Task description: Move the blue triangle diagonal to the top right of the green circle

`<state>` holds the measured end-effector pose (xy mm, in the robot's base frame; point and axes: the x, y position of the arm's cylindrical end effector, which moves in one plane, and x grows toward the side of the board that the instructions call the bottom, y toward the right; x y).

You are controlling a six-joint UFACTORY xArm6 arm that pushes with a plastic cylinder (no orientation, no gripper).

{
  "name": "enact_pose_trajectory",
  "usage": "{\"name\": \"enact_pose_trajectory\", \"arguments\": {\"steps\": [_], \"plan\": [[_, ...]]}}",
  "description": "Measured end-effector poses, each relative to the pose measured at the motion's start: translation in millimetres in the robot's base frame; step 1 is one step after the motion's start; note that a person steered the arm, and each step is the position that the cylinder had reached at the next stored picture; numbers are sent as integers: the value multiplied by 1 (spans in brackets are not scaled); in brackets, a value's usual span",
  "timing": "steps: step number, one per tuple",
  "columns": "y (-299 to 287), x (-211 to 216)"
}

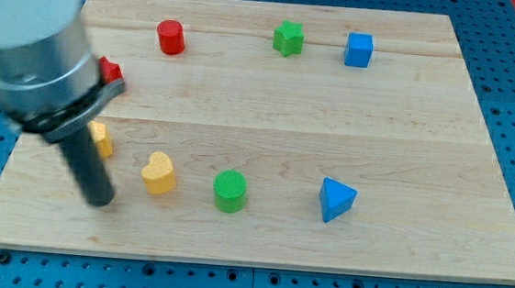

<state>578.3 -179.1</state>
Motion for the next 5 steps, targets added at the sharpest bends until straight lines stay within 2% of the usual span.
{"name": "enact_pose_trajectory", "arguments": {"steps": [1,2,3,4,5], "plan": [[49,35],[125,35],[161,37],[238,40],[288,40]]}}
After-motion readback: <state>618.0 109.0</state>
